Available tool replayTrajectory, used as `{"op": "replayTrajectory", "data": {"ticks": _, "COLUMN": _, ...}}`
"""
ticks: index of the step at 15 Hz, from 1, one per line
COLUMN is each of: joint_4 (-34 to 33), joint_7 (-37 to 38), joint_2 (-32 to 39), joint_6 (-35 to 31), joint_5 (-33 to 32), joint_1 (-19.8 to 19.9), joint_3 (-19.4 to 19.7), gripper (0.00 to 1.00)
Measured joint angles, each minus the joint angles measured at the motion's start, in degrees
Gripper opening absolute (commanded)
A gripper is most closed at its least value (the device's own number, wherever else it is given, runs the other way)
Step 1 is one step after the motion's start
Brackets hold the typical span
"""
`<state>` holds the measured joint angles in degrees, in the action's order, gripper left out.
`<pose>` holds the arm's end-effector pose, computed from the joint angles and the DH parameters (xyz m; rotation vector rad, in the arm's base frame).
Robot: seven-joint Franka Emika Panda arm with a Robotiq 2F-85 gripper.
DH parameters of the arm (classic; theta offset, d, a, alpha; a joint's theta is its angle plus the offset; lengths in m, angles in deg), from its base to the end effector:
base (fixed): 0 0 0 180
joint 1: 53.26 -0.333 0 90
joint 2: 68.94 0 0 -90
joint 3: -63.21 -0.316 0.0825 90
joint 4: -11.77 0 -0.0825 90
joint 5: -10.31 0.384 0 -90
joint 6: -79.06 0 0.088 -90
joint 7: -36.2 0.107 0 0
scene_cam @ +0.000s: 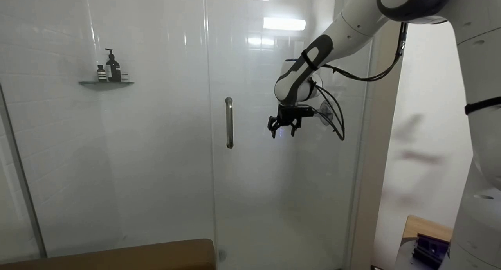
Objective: Close the door
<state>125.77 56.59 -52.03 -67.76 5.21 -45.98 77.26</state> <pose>0.5890 -0.2205 0.3485 2.8303 -0.9382 0.4253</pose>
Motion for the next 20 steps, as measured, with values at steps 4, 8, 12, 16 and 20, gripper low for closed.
{"op": "replayTrajectory", "data": {"ticks": 4, "joint_4": -1.31, "joint_7": -8.09, "joint_2": -2.03, "joint_6": 14.66, "joint_5": 1.78, "joint_1": 0.25, "joint_3": -1.74, "gripper": 1.00}}
{"op": "replayTrajectory", "data": {"ticks": 8, "joint_4": -1.33, "joint_7": -16.86, "joint_2": -5.79, "joint_6": 27.07, "joint_5": 1.91, "joint_1": 0.26, "joint_3": -3.27, "gripper": 1.00}}
{"op": "replayTrajectory", "data": {"ticks": 12, "joint_4": -1.41, "joint_7": -24.07, "joint_2": -8.39, "joint_6": 37.52, "joint_5": 1.91, "joint_1": -0.11, "joint_3": -5.87, "gripper": 1.00}}
{"op": "replayTrajectory", "data": {"ticks": 16, "joint_4": -2.16, "joint_7": -28.90, "joint_2": -9.67, "joint_6": 46.75, "joint_5": 1.82, "joint_1": -1.49, "joint_3": -8.67, "gripper": 1.00}}
{"op": "replayTrajectory", "data": {"ticks": 20, "joint_4": -4.59, "joint_7": -29.58, "joint_2": -11.79, "joint_6": 52.58, "joint_5": 1.82, "joint_1": -2.62, "joint_3": -10.18, "gripper": 1.00}}
